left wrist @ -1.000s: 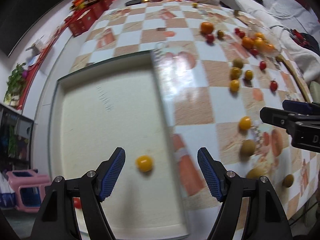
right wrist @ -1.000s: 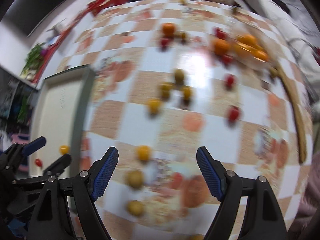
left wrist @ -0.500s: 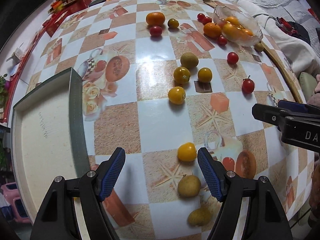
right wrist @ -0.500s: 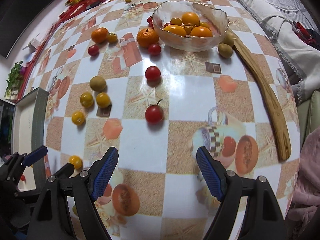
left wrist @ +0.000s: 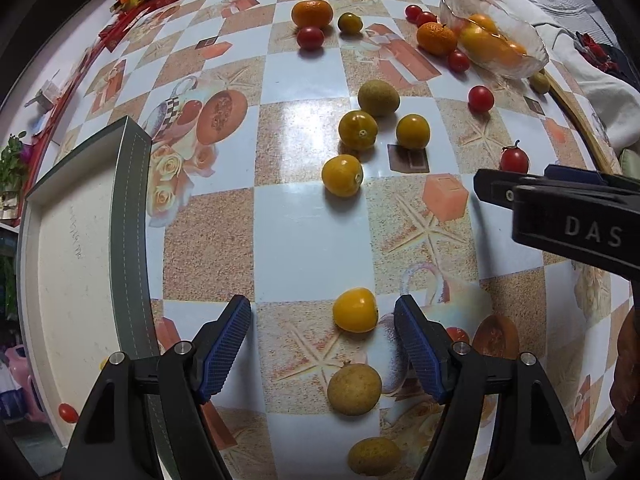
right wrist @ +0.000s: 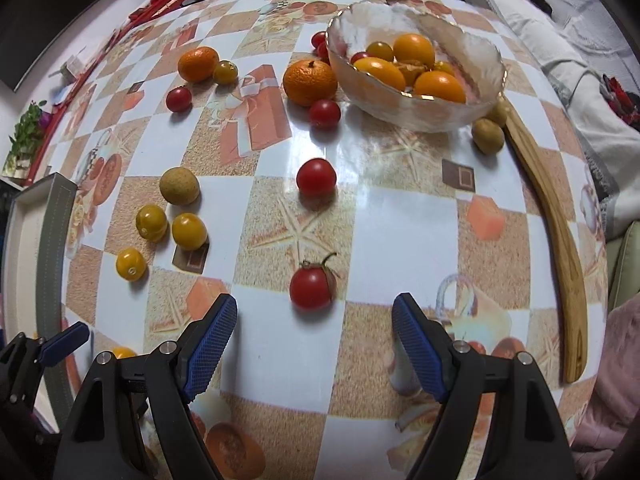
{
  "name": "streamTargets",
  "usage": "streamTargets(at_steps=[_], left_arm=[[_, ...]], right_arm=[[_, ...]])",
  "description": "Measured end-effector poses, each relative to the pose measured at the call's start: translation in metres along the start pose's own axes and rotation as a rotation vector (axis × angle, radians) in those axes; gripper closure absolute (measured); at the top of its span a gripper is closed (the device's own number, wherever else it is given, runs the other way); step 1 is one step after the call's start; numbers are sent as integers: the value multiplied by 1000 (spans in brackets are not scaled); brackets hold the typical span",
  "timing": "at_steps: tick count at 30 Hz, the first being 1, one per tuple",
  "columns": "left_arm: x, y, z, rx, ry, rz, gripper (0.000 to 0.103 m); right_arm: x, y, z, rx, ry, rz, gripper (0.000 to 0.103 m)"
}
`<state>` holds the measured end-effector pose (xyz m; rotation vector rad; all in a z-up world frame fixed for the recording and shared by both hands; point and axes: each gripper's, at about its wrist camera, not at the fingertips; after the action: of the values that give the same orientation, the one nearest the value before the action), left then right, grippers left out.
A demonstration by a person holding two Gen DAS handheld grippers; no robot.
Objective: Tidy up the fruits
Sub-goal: 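Return to the table and grasp a red tomato with the right tool, then grasp a yellow tomato with the left tool while the right tool holds its tomato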
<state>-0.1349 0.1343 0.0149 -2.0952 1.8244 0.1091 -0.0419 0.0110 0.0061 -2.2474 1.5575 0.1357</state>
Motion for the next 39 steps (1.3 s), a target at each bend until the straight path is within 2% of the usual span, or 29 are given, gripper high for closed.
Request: streamTargets(at_steps=[2,5,8,9,10,12,15,17,30,39], left_arm=[[3,1,-2,-2,-1,-2,28],[8,4,-7,-5,29,-3,43],[18,5,-13,9,35,26,60],[21,7,-15,13,40,33,67],[23,8,-17,18,44,39,73],[24,10,-18,24,45,38,77],[12,11,-20,23,124,-14,78],[0,11,-25,34,145,-34,78],[-48,9,-37,72,153,-77,78],[-45,10,-33,74,160,-53,78]], right_arm=[[-3,-1,1,5,17,-15,28],[-6,-3,2,10,33,-29,40],[-6,-3,-1,19,29,-38,60],[-5,-3,-1,20,27,-39,73],[-5,-4,-1,20,19,-37,79],[-1,-3,-4,26,-7,-21,79],[5,3,-13,44,-52,9,79],[7,7,-20,54,-69,20,79],[-7,29,-39,49,-125,32,79],[-21,36,-40,34,-132,31,79]])
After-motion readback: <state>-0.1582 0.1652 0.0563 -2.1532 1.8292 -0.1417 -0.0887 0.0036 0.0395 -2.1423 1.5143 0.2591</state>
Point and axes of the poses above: each gripper's, at about its wrist camera, not at the fingertips, and z roughly the way its jaws point, x to its right, y to its underside, and after that the axes turned 14 degrees about -y, right-handed
